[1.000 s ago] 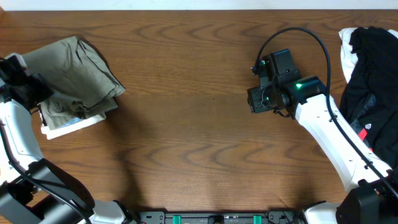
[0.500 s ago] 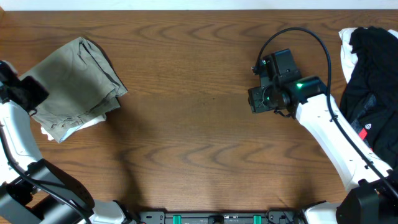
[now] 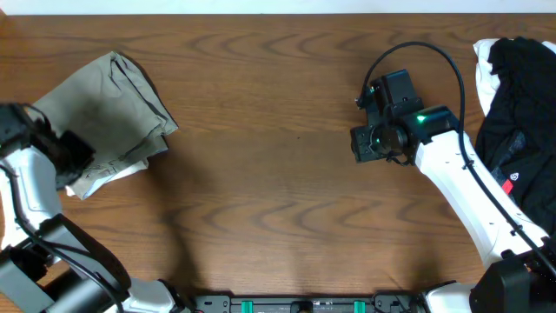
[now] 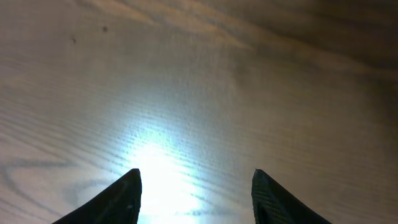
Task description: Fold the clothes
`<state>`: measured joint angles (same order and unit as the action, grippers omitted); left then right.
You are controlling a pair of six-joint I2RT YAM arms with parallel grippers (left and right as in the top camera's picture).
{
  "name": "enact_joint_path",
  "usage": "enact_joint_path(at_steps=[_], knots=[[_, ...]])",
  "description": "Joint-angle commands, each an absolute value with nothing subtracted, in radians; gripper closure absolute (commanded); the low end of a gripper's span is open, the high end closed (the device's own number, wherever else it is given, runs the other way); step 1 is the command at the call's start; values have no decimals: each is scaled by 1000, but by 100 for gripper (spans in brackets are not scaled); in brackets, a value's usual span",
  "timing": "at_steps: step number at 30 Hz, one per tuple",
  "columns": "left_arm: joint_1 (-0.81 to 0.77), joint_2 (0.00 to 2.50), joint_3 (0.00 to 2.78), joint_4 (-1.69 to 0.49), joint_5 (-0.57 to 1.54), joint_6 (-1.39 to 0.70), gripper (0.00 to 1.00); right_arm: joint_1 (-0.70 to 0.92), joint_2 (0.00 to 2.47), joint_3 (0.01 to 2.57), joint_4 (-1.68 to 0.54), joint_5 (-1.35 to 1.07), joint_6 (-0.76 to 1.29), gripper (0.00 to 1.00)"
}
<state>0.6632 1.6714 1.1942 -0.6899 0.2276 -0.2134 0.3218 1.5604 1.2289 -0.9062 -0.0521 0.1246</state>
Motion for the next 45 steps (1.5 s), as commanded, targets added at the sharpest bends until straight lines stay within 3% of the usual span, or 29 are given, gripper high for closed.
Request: enact_joint_path(at_steps=[1, 5, 8, 12, 17, 18, 20, 21, 25, 27, 28, 29, 35, 45], knots=[[710, 1726, 1150, -684, 193, -279, 81, 310, 1550, 1229, -920, -49, 114, 45], [746, 1778, 1132, -664, 202, -302, 81, 310, 1550, 1229, -927, -49, 115, 45], [756, 1772, 1135, -650, 275, -301, 94, 310, 1550, 1229, -934, -49, 115, 45], [748, 1722, 1154, -633, 508, -218, 94, 310, 1540, 1229, -926, -50, 159, 51], [656, 1581, 1155, -604, 609, -134, 93, 288, 1475, 1229, -817, -53, 217, 47], [622, 1543, 1155, -604, 603, -118, 88, 279, 1459, 1229, -792, -53, 217, 43], [547, 1475, 1154, -605, 553, -115, 83, 259, 1434, 1229, -758, -53, 216, 17], [487, 1432, 1154, -609, 526, -103, 73, 245, 1422, 1229, -746, -53, 216, 5], [303, 1348, 1154, -620, 442, -85, 47, 217, 1413, 1229, -744, -52, 180, 1], [199, 1321, 1154, -627, 361, -86, 25, 196, 1414, 1229, -742, -53, 178, 1], [155, 1316, 1154, -627, 323, -86, 6, 184, 1414, 1229, -739, -53, 178, 1], [109, 1315, 1154, -625, 287, -86, 2, 169, 1414, 1229, -732, -53, 179, 1], [-34, 1320, 1154, -625, 249, -86, 2, 61, 1414, 1229, -691, -53, 178, 1], [-52, 1220, 1152, -708, 250, -81, 2, -43, 1326, 1229, -806, -61, 211, 1]])
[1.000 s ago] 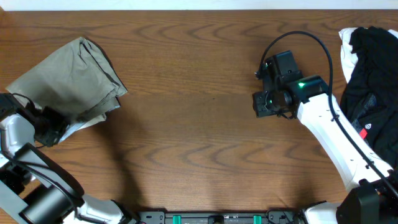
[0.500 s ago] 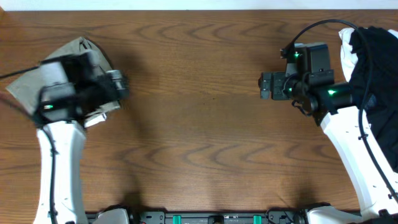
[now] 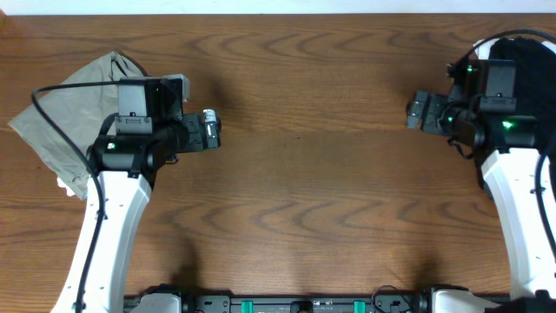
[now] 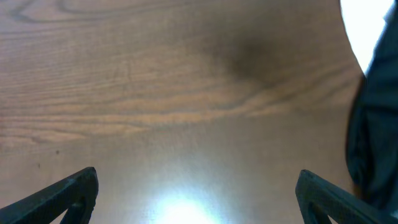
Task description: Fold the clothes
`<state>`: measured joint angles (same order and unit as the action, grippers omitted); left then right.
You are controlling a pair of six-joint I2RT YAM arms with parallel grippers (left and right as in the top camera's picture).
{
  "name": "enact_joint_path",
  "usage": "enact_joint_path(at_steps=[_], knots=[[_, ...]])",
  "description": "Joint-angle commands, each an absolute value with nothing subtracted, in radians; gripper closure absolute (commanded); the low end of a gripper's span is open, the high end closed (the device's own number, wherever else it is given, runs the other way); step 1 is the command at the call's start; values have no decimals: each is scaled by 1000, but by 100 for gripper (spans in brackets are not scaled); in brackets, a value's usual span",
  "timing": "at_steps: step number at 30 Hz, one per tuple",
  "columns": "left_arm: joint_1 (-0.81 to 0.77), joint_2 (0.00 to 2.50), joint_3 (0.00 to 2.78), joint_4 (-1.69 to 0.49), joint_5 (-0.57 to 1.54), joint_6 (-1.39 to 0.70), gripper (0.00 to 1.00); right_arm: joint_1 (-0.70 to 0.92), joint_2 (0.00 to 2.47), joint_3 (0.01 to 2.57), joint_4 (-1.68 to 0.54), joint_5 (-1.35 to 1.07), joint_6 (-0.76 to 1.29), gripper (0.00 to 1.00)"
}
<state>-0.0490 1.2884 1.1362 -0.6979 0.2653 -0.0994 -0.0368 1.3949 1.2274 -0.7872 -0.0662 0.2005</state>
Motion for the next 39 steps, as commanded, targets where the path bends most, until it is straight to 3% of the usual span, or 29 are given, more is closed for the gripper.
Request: enact_joint_path(at_steps=[1, 13, 19, 39], knots=[[-52, 1189, 1148, -711, 249, -77, 2, -40, 1301, 1228, -828, -48, 212, 1], [-52, 715, 837, -716, 249, -75, 2, 60, 759, 873, -831, 60, 251, 1], [-52, 663, 755, -718, 249, -87, 2, 59, 536, 735, -828, 105, 284, 1], [-52, 680, 755, -722, 249, -86, 2, 59, 496, 720, -1045, 86, 284, 1]])
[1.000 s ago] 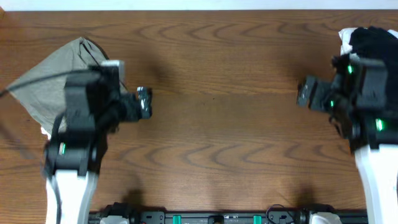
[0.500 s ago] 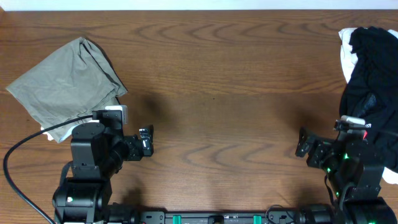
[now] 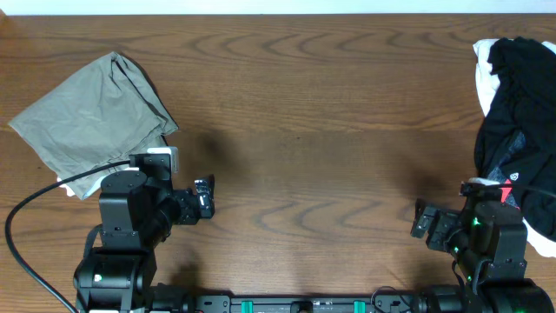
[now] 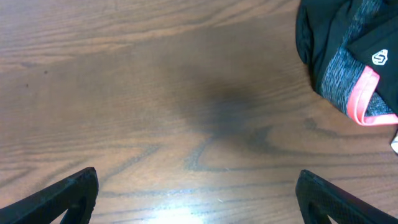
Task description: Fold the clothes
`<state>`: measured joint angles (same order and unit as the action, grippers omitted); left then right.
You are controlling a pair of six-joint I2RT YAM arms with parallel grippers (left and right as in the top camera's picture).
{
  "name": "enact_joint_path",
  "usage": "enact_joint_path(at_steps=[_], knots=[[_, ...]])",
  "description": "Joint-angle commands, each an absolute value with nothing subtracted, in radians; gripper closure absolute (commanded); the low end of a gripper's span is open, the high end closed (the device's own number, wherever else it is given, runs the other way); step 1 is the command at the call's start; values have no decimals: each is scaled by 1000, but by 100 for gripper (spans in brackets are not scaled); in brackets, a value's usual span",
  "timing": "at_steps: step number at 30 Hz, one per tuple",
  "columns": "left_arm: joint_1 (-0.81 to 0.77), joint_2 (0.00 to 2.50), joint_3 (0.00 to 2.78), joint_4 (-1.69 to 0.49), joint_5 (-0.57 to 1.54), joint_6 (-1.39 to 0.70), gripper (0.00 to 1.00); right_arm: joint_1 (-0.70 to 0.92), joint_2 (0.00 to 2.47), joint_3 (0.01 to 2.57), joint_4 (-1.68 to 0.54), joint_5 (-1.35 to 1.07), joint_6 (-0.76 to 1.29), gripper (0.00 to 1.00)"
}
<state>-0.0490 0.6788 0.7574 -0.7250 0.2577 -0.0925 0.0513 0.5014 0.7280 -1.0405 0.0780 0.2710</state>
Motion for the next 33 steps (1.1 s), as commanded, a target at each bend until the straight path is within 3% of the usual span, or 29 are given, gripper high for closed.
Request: enact_joint_path(at_steps=[1, 17, 25, 33], knots=[[-52, 680, 755, -722, 249, -86, 2, 59, 496, 720, -1045, 86, 284, 1], [-52, 680, 755, -722, 249, -86, 2, 59, 496, 720, -1008, 112, 235, 1], [-52, 680, 755, -722, 249, -86, 2, 38, 357, 653, -802, 107, 38, 1], [-52, 680, 755, -722, 249, -86, 2, 86, 77, 363, -496, 69, 6, 1]])
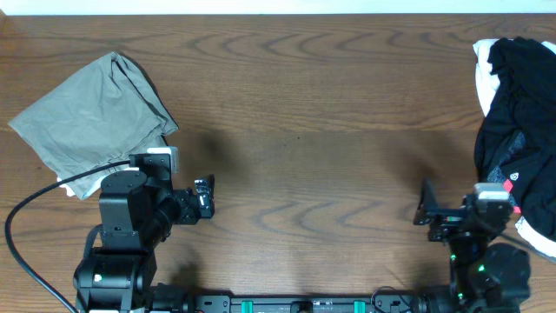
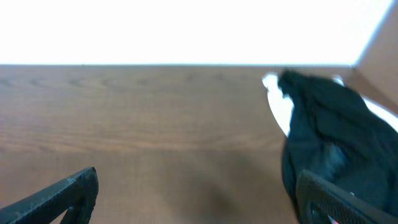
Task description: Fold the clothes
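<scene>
A folded olive-grey garment (image 1: pixel 91 117) lies at the table's back left. A crumpled pile of black clothes (image 1: pixel 514 122) with a pink-edged waistband rests on a white garment (image 1: pixel 483 63) at the far right; the right wrist view shows the black pile (image 2: pixel 333 140) ahead and to the right. My left gripper (image 1: pixel 204 198) sits near the front left, its fingers apart, below the olive garment and holding nothing. My right gripper (image 1: pixel 424 209) is at the front right, left of the black pile. Its fingers (image 2: pixel 65 196) stand wide open and empty.
The brown wooden table (image 1: pixel 304 122) runs between the two garments. Its far edge (image 2: pixel 155 65) meets a bright white background. The left arm's black cable (image 1: pixel 52 187) loops over the table below the olive garment.
My right gripper has tilted up at the front right; its camera now looks across the table to the far edge instead of down. The left arm and both garments are unchanged.
First my left arm was at the olive garment at the far left, and my right gripper hung over the bare table. Then both grippers hovered over the back half, the right one opened wider. After that both arms were back at the front edge, empty.
</scene>
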`<state>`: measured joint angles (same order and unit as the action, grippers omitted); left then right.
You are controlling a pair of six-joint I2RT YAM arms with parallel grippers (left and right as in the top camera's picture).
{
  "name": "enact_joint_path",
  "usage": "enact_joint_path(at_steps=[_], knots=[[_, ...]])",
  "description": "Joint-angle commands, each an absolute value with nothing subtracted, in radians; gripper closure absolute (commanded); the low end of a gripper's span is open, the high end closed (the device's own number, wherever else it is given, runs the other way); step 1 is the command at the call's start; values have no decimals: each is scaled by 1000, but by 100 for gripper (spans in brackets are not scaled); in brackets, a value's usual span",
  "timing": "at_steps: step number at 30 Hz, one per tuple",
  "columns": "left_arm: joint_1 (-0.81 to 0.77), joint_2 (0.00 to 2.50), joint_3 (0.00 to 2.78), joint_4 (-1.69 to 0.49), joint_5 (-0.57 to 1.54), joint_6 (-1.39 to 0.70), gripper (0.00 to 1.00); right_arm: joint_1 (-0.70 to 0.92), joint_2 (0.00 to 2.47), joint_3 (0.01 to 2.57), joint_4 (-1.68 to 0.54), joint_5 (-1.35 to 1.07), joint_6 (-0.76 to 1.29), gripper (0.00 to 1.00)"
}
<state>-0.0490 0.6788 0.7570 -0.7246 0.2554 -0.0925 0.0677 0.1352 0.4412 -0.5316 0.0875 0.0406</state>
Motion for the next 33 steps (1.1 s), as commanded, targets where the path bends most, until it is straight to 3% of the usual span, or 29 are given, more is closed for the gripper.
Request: enact_joint_path(at_steps=[1, 14, 33], knots=[[-52, 680, 755, -722, 249, -86, 2, 86, 47, 326, -458, 58, 6, 1], [-52, 680, 755, -722, 249, -86, 2, 84, 5, 1, -15, 19, 4, 1], [-52, 680, 755, -722, 249, -86, 2, 86, 5, 6, -75, -1, -49, 1]])
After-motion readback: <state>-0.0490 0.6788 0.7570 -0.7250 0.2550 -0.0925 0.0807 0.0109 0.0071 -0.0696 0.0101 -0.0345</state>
